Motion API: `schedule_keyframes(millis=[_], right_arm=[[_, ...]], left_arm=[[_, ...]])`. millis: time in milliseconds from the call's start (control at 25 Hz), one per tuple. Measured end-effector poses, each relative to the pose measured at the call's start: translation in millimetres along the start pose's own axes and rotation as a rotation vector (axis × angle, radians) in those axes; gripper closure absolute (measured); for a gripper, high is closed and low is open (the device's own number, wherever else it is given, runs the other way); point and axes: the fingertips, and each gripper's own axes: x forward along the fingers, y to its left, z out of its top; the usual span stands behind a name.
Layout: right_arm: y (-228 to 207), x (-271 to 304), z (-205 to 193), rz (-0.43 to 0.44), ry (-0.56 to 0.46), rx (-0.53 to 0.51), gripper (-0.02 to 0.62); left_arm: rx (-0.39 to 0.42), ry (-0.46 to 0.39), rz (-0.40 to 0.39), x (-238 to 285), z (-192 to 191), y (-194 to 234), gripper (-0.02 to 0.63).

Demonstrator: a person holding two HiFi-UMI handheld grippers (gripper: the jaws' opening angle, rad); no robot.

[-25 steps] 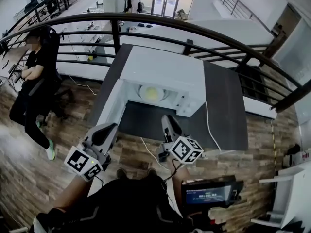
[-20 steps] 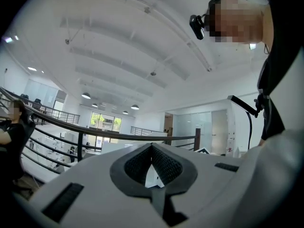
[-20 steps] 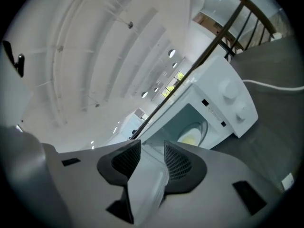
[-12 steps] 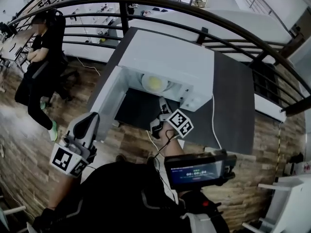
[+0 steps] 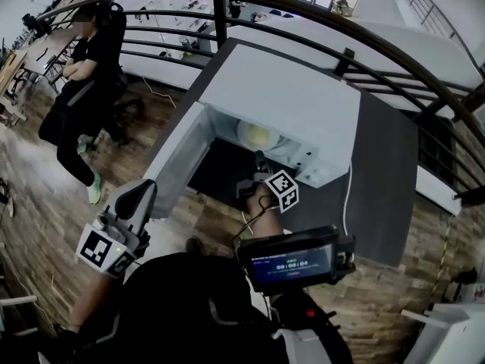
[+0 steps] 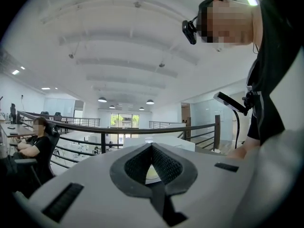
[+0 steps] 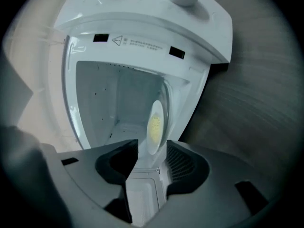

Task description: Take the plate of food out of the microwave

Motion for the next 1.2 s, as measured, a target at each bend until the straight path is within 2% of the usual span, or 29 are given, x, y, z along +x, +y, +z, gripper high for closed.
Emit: schedule_keyframes(millis=[360, 720, 800, 960, 1080, 1120, 1160, 1200], right_arm=[[-16.3, 30.4, -2.3, -0.034, -0.015, 0.094, 0.43], [-21.7, 43.8, -1.9, -0.05, -0.049, 0.182, 0.433], [-27.6, 44.0, -2.8, -0.07, -0.044, 0.197, 0.489], [-28.0, 44.1, -4.8, -0.094, -0.042, 0.237, 0.489], [-28.1, 43.4, -4.4, -0.075, -0.038, 0.251, 0.51], [-26.7, 42.8, -3.5, -0.064, -0.037, 0.249, 0.526], [-24.4, 42.0, -2.4, -0.056, -0.04, 0.248, 0.574], [-22.0, 41.3, -1.6, -0.052, -0.043, 0.248, 0.578]], left_arm=[[-0.034, 0.038, 0.034, 5.7, -10.1, 6.9, 0.603], [-0.01, 0.073, 0.055, 2.8, -9.3, 14.4, 0.603], [-0.009, 0.077, 0.049, 4.8, -9.7, 14.2, 0.603], [0.004, 0.082, 0.03, 6.2, -8.8, 13.2, 0.603], [0.006, 0.082, 0.021, 6.4, -9.1, 11.6, 0.603], [0.006, 0.084, 0.018, 6.1, -9.8, 11.1, 0.603], [0.006, 0.086, 0.017, 5.4, -10.3, 11.2, 0.603], [0.004, 0.085, 0.017, 4.3, -10.3, 11.7, 0.603]])
